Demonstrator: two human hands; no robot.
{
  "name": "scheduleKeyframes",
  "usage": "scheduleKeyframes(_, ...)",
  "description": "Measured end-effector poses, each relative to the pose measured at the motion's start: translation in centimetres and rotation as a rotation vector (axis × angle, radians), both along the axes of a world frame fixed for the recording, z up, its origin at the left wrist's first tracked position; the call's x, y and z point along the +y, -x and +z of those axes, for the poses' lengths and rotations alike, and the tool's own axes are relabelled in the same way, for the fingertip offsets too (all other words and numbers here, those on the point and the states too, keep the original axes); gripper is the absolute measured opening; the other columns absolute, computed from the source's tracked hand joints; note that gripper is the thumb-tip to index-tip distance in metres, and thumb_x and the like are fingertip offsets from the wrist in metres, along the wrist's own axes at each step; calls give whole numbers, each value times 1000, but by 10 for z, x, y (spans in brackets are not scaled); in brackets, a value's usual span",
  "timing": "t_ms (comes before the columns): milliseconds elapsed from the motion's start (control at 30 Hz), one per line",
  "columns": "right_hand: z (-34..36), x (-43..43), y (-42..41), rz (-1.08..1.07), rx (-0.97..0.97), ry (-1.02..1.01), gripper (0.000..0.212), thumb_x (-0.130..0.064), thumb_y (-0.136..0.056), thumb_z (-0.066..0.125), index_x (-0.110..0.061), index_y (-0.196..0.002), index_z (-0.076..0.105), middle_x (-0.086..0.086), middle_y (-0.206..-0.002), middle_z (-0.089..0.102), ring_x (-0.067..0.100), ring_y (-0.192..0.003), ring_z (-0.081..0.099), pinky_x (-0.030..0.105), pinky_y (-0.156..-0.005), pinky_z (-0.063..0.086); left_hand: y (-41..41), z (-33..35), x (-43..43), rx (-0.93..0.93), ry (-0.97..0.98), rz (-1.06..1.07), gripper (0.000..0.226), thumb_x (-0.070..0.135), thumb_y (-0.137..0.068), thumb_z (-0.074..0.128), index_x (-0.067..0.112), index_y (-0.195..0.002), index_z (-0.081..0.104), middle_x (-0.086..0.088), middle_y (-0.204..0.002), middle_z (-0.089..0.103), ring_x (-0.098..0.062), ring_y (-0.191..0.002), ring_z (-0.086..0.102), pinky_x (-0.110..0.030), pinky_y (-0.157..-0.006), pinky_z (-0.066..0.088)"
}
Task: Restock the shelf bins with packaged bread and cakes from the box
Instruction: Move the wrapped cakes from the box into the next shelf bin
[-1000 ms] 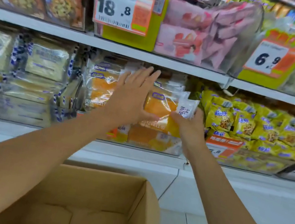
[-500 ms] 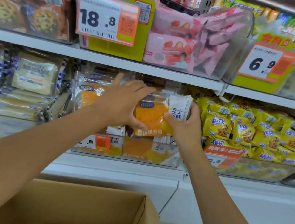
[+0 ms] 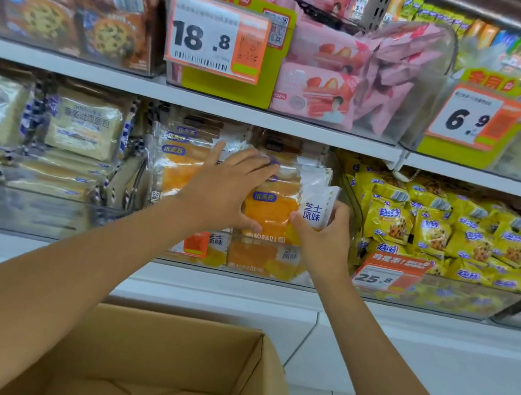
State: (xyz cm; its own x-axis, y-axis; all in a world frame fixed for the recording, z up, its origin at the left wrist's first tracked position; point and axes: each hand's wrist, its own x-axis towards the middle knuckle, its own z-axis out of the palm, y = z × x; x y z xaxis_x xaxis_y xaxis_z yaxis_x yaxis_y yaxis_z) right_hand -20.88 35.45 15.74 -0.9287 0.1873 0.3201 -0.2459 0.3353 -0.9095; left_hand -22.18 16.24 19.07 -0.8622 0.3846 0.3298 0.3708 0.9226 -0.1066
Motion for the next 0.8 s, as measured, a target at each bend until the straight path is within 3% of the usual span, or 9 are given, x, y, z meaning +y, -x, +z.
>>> scheduleKeyframes(100,-2,-4,-5,12,-5,38,49,-16,-87,71,-13,-126,41,2,-111,61,2,-83,61,8,-60,47,7,7,-1,-5,-1,-25,108,74,-71,64,31,-155,13,8,-162,16,-14,-151,5,-58,-119,-7)
scheduleKeyframes(167,-4,-5,-7,49,-8,49,75,-15,-88,70,-16,-147,24,2,-139,46,-13,-99,56,3,-74,45,6,3,-2,46,17,-29,112,76,-69,63,31,-156,10,6,-163,13,-15,-151,3,-57,-119,-5)
scheduleKeyframes(200,-5,-5,-9,28,14,9,90,-17,-87,71,-18,-153,11,-1,-151,30,-17,-118,45,5,-93,41,2,-1,-3,80,14,-27,115,78,-68,63,31,-156,7,4,-164,8,-16,-151,1,-57,-120,-3)
scheduleKeyframes(233,-5,-5,-11,-26,61,-63,101,-20,-85,74,-20,-155,0,-4,-159,14,-9,-137,27,15,-111,29,-1,-7,-5,120,-9,-25,118,79,-66,63,31,-156,6,1,-165,5,-18,-152,0,-56,-120,-1)
scheduleKeyframes(300,-5,-3,-11,-168,220,-294,105,-22,-82,75,-20,-155,-1,1,-163,0,7,-148,1,33,-122,10,-7,-18,-9,197,-65,-20,121,82,-63,63,29,-157,7,-3,-165,4,-20,-152,1,-56,-120,2)
scheduleKeyframes(433,0,2,-3,-179,592,-984,77,-36,-82,63,-16,-150,32,17,-159,19,31,-149,11,53,-121,2,-12,-34,-20,280,-86,54,121,88,-64,49,23,-156,8,-8,-164,10,-24,-151,8,-59,-119,7)
scheduleKeyframes(567,7,-6,21,-66,688,-1305,72,-60,-92,39,-17,-150,33,17,-155,32,33,-147,22,58,-118,11,-5,-40,-24,260,-43,119,116,90,-72,27,14,-156,3,-8,-164,12,-23,-151,8,-64,-117,10)
scheduleKeyframes(667,-8,-9,34,-150,578,-1259,67,-61,-97,28,-18,-149,32,17,-146,46,34,-140,37,58,-115,21,8,-33,-27,229,-19,137,113,90,-74,12,14,-155,-1,-5,-163,12,-21,-151,11,-65,-116,9)
scheduleKeyframes(800,-28,-12,29,-228,518,-1112,66,-58,-100,24,-14,-147,34,19,-144,46,37,-138,38,59,-115,20,15,-31,-31,227,33,80,108,88,-78,8,13,-156,8,-7,-162,20,-22,-149,19,-64,-116,10)
